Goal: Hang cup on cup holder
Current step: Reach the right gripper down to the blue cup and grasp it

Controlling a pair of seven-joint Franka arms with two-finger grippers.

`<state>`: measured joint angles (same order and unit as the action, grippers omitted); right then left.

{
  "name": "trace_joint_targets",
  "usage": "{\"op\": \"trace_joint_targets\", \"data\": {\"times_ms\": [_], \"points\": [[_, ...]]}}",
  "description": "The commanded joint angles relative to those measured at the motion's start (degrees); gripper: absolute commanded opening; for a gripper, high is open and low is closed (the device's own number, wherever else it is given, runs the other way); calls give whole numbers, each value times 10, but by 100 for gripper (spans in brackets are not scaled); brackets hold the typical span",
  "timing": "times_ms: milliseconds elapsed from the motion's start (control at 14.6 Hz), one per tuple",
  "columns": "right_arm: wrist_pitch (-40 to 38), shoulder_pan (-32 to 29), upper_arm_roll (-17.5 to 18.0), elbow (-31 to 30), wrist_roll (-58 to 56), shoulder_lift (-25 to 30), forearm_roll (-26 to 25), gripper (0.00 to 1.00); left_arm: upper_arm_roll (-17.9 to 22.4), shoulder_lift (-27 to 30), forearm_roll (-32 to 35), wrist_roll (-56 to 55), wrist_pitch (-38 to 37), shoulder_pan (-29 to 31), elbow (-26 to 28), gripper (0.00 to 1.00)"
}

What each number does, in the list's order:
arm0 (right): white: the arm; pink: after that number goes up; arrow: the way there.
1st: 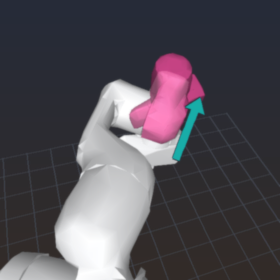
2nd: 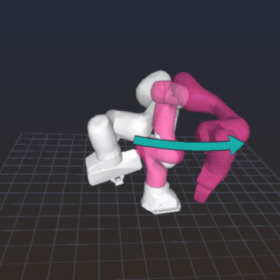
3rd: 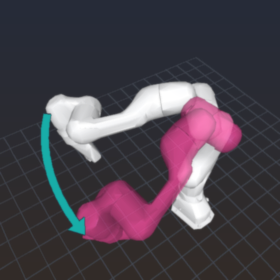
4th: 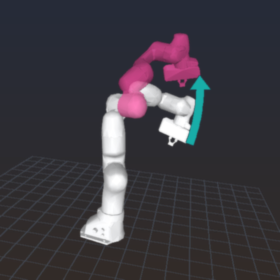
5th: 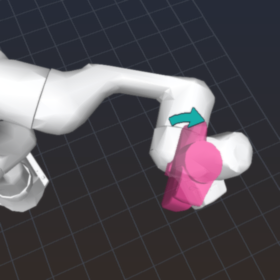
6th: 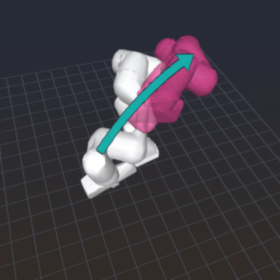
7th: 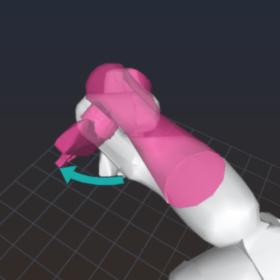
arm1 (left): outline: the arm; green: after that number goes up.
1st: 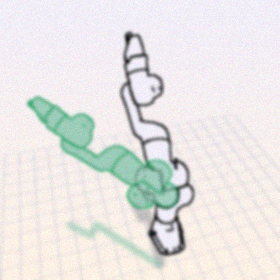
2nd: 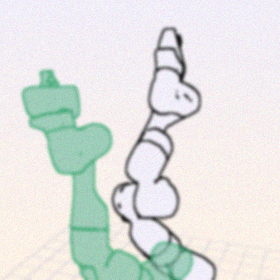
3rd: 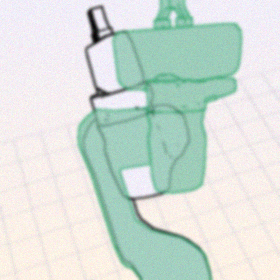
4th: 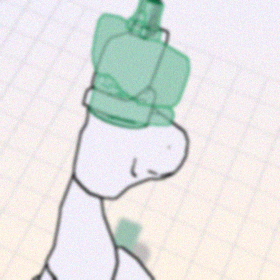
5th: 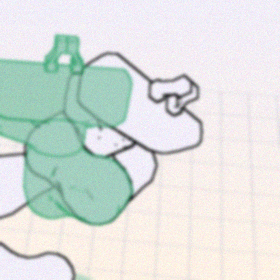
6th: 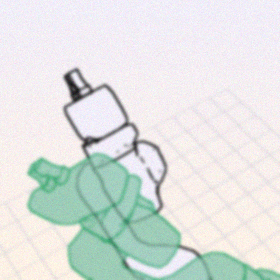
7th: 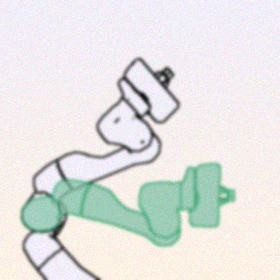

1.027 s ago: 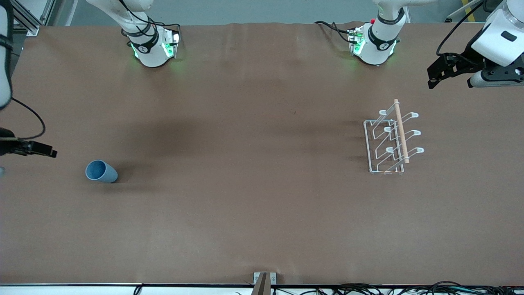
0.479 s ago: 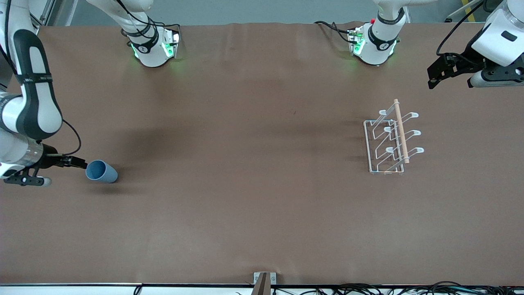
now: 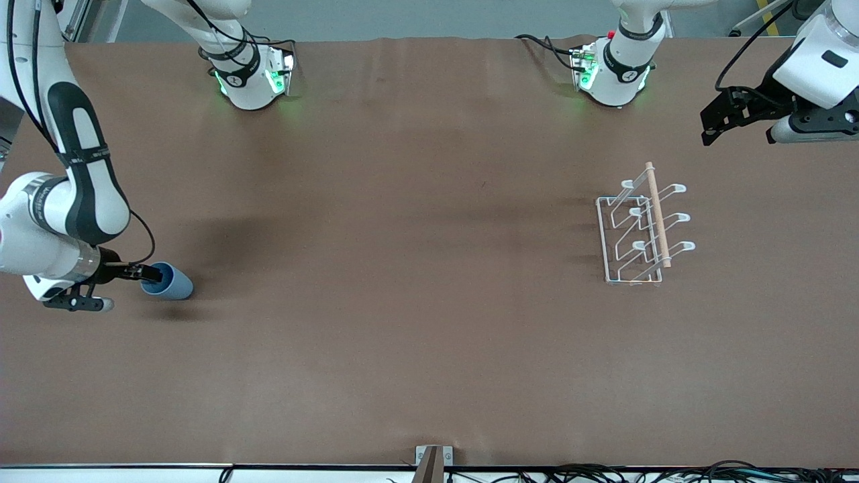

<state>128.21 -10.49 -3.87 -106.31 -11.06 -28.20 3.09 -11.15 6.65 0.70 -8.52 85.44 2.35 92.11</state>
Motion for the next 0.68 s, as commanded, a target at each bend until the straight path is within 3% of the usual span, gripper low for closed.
{"op": "trace_joint_targets", "data": {"times_ms": [0,68,205,616], "points": [[4,0,5,-5,-9,3,6,44,0,-5,-6,10,-4,0,-11,100],[2,-1,6,-5,-8,3,7,20,0,-5,-6,10,-4,-1,-11,100],[-1,-1,7,-5,-8,3,7,2,0,-5,-6,10,-4,-1,-11,100],[-24,1,10,0,-7,19,7,1,0,-5,-6,10,-4,-1,-11,100]]}}
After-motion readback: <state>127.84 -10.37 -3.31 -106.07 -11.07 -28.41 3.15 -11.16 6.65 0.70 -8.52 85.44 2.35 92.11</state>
